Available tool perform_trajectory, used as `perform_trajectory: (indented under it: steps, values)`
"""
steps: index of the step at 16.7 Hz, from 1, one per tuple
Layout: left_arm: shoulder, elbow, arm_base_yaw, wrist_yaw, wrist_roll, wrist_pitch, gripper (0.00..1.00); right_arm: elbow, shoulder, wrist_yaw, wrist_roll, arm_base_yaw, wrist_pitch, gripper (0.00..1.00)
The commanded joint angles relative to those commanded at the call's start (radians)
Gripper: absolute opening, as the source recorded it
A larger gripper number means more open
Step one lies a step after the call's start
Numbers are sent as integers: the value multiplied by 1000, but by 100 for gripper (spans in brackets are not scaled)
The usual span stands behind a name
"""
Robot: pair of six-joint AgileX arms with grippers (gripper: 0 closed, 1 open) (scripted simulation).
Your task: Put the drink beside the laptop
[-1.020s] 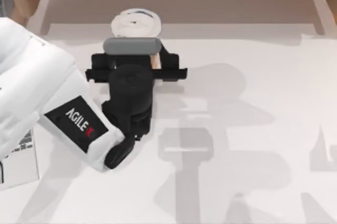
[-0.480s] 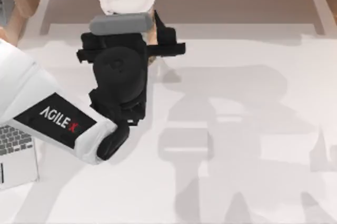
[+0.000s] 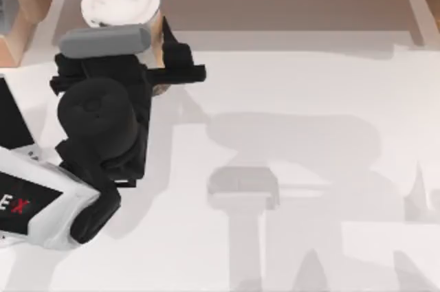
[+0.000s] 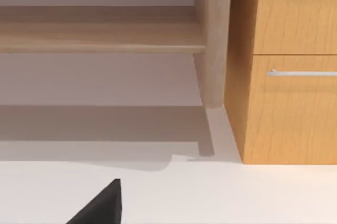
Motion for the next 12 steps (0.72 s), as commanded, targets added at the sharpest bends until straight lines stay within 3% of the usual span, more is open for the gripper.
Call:
perform_trajectory:
  steps: [12]
  values:
    - [-397, -468, 21, 22, 5, -61, 0, 0, 0, 0, 0, 0, 0, 100]
